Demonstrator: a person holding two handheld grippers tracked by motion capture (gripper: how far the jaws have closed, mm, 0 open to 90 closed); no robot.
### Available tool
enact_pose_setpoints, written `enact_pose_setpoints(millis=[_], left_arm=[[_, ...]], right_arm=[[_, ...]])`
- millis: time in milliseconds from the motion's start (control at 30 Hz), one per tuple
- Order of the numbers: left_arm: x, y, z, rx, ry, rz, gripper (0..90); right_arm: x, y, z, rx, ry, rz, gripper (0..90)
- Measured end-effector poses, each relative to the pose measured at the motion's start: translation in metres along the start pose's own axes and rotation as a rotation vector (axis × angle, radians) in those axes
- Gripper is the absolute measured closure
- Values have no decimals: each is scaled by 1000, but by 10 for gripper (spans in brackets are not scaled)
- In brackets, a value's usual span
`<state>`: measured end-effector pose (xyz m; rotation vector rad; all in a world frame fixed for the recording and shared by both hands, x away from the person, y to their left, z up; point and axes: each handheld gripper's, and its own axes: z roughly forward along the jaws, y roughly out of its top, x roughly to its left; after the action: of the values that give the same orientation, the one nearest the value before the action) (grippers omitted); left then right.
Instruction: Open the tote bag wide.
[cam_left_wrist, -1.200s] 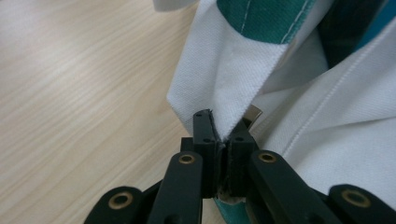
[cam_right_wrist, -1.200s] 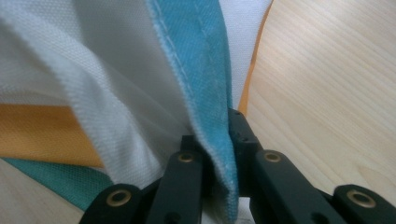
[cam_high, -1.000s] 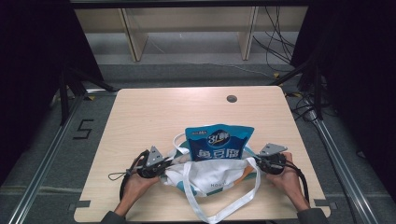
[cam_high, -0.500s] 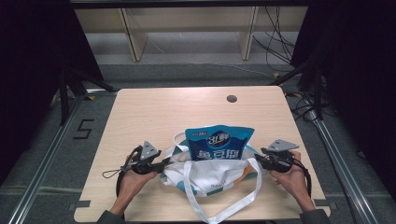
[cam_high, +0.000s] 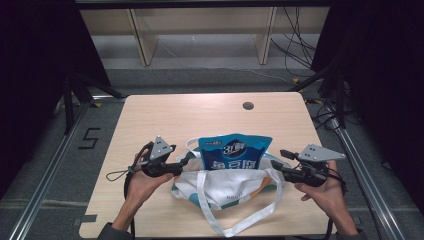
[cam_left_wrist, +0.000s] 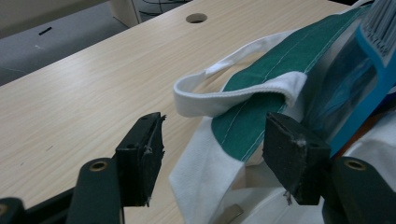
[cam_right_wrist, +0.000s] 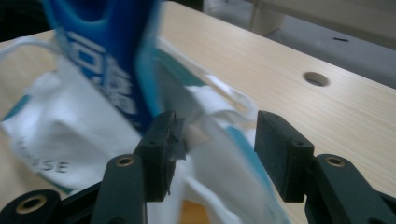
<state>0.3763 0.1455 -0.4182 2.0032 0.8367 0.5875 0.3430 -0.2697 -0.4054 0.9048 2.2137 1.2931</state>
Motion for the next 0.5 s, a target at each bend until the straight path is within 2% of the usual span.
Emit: enact_pose_setpoints(millis=[33,133,200,233,300,333,367,400,433,467,500], left_arm=[[-1,2,3,-13,-3,-9,377],[-3,7,9,14,-18,19,390],[-1,8,14,24,-31,8,393],[0,8,16,8,-38,-11,404],[5,8,18,0,-67,-30,435],[6,8,18,1,-81,-27,468],[5,7,18,-12,-91,-44,499],[6,7,20,-20,-103,-35,523],[6,8,20,-17,-97,-28,569],[5,8,22,-21,-98,-31,607],[7,8,24,-15,-95,-5,660]], right_arm=[[2,1,2,1,20,-33,490],[11,2,13,15,60,-43,479],[13,1,19,36,101,-70,475],[16,0,23,46,121,-85,475],[19,-2,27,72,150,-112,485],[22,-3,29,78,150,-127,490],[23,-3,30,94,148,-124,517],[23,-4,30,109,150,-135,536],[24,-5,29,124,143,-133,571],[25,-5,28,135,155,-143,614],[25,-6,27,145,163,-169,676]])
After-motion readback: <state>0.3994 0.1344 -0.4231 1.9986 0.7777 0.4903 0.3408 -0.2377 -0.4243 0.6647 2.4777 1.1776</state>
